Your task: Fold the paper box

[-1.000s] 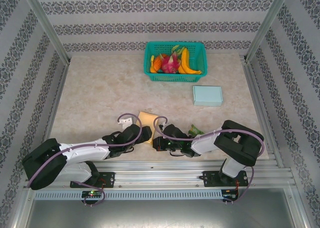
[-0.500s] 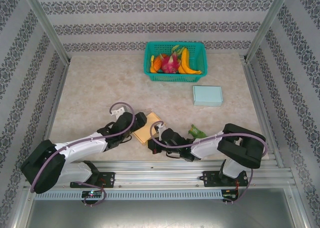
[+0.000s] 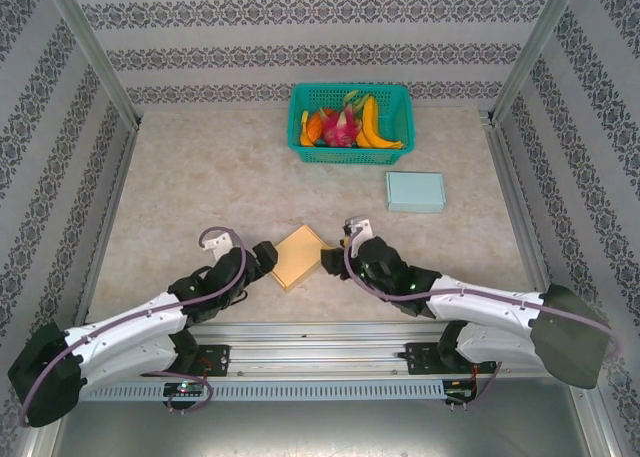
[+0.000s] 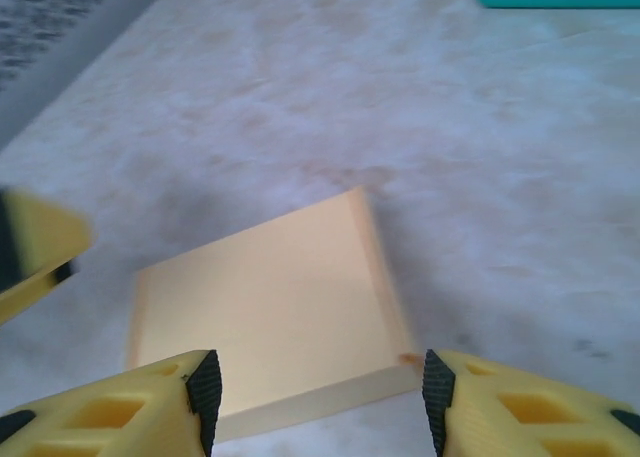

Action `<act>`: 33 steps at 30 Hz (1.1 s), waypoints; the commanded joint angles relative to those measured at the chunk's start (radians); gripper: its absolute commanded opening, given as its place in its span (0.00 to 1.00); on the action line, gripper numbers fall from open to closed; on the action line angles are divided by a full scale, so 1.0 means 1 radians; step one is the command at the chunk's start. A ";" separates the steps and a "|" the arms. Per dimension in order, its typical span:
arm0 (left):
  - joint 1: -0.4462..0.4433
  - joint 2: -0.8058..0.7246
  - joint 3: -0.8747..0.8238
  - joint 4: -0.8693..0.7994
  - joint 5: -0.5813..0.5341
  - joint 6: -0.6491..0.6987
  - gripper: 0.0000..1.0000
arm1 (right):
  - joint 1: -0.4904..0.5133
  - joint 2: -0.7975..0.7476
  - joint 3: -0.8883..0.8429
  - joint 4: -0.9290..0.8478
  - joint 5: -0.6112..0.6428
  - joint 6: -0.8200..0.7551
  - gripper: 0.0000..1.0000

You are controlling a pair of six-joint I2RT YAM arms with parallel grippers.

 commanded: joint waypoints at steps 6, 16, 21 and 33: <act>-0.113 0.094 0.033 0.025 -0.055 -0.045 0.95 | -0.131 0.155 0.103 -0.017 -0.179 -0.103 0.58; -0.160 0.207 0.042 0.119 -0.047 -0.064 0.91 | -0.184 0.295 0.180 -0.019 -0.265 -0.113 0.61; -0.176 0.225 0.047 0.116 -0.076 -0.071 0.90 | -0.189 0.353 0.199 -0.009 -0.286 -0.113 0.61; -0.175 0.282 0.062 0.143 -0.073 -0.077 0.84 | -0.195 0.483 0.258 -0.009 -0.342 -0.118 0.61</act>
